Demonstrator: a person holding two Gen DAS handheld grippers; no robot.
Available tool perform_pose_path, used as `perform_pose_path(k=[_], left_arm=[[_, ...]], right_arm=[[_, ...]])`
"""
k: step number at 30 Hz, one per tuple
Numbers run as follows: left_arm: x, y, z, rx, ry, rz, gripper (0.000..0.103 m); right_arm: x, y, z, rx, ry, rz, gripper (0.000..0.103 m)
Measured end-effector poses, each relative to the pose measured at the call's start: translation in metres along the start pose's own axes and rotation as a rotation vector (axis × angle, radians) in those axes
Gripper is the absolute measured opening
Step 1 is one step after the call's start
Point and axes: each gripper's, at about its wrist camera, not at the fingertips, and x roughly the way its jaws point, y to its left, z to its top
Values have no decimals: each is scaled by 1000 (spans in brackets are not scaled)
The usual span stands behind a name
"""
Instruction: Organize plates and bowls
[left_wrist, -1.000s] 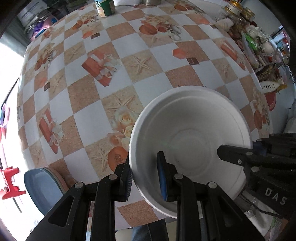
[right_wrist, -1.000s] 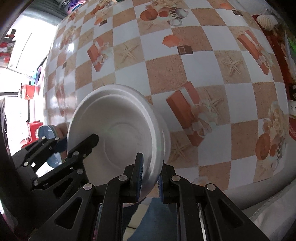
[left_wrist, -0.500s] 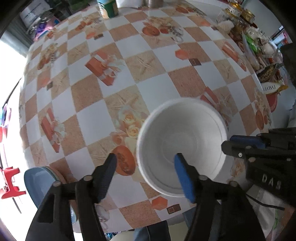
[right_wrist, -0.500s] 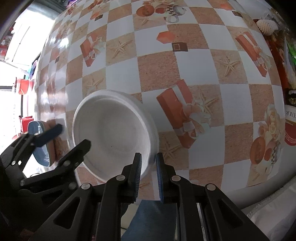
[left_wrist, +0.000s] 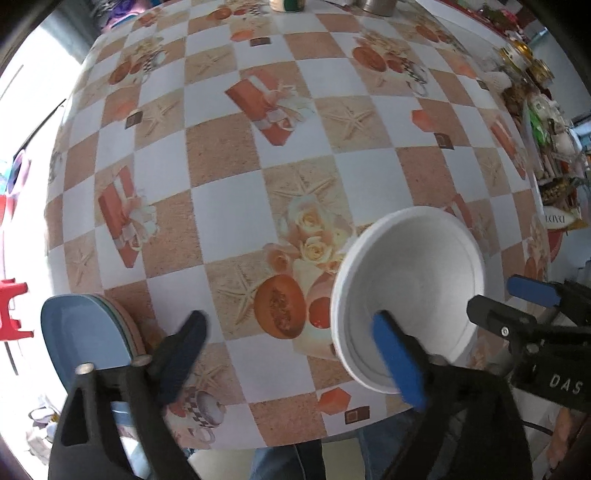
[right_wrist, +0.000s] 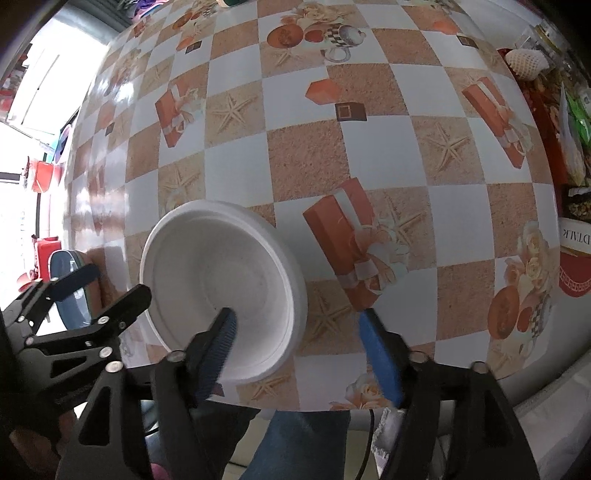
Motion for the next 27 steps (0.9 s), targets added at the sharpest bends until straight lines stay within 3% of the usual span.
perform_pose_path(k=[3,12,13,14,15,27], left_arm=[[6,6,1,-30,33,-41,103],[17,7,-3,-35,70,-31,103],[18,6,-4,-35,73,-28,103],[19,6,-4,-35,76,-27,103],[20,6,-4,-34,78,-26,103],[28,-6,-6,-29,90,-15,103]], right_arm=[[1,0,-1,-13,-7,-11,73],[6,-1,3,-8,15,-6,74],[7,-2,3,-7,15,-3,80],[7,-2,4,-5,15,-1,100],[6,-2,3,-4,7,3,103],[14,-6,8,8,19,-15,103]])
